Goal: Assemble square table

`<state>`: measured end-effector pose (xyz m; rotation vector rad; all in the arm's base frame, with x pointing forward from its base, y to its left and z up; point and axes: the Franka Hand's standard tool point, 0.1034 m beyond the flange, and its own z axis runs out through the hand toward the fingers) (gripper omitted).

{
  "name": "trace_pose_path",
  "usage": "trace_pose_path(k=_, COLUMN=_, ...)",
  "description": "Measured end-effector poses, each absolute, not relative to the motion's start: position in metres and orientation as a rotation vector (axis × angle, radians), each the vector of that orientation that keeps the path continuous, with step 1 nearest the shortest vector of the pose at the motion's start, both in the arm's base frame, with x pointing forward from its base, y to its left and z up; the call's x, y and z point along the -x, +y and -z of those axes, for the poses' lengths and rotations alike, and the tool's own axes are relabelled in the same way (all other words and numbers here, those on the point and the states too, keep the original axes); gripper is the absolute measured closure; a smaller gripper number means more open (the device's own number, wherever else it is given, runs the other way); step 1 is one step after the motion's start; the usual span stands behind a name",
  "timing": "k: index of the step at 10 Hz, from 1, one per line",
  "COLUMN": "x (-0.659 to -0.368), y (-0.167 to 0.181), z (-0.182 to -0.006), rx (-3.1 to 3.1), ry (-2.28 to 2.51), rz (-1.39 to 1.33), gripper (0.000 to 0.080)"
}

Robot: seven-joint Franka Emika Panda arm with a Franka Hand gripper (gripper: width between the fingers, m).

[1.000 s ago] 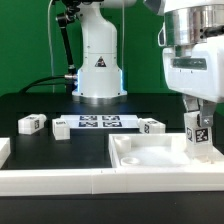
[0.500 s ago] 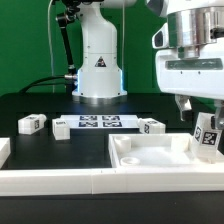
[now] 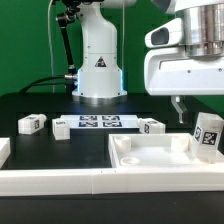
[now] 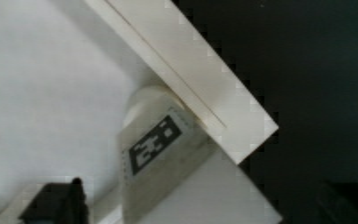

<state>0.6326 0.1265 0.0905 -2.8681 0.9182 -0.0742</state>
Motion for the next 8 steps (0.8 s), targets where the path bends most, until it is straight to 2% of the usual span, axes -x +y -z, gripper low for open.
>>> trace_pose_path(k=7, x=-0.6297, y=0.1163, z=-0.0856, rx=3.087, ry=0.048, rz=0.112, gripper=0.0151)
trace_pose_path(k=8, x=-0.6297, y=0.1162, z=-0.0856, rx=3.088, ry=0.021, rz=0.113, gripper=0.0178)
